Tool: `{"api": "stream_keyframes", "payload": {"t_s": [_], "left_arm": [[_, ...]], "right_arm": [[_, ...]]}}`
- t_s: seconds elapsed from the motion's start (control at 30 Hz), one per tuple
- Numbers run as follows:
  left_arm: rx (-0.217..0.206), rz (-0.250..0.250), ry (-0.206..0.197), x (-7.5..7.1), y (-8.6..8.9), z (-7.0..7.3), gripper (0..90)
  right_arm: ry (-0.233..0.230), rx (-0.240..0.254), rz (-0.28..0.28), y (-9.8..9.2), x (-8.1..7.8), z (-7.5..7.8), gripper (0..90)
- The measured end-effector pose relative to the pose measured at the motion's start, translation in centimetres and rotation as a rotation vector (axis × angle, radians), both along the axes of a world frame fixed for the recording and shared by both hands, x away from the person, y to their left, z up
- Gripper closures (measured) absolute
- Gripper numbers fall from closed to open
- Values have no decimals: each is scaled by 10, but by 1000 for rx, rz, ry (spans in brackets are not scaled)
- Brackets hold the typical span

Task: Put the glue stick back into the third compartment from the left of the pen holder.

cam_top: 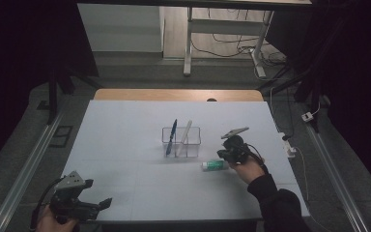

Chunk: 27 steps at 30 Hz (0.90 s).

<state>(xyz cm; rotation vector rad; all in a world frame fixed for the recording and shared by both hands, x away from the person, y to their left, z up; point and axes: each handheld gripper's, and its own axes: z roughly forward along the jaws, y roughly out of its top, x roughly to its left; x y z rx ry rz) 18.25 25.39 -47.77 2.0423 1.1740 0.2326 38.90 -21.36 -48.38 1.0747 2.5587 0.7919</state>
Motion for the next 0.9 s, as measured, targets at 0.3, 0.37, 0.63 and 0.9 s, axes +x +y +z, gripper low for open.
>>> {"api": "stream_keyframes", "payload": {"t_s": [0.3, 0.37, 0.63, 0.9], "left_arm": [[8, -1, 5, 1, -1, 0, 30], [8, -1, 6, 2, -1, 0, 30], [6, -2, 5, 1, -1, 0, 30], [6, -3, 5, 1, -1, 0, 30]], "right_arm": [[56, -40, -85, -45, -15, -6, 897], [74, -44, -82, -44, -16, -9, 897], [94, -51, -65, -31, -9, -16, 897], [80, -35, -46, -18, -1, -18, 896]]}}
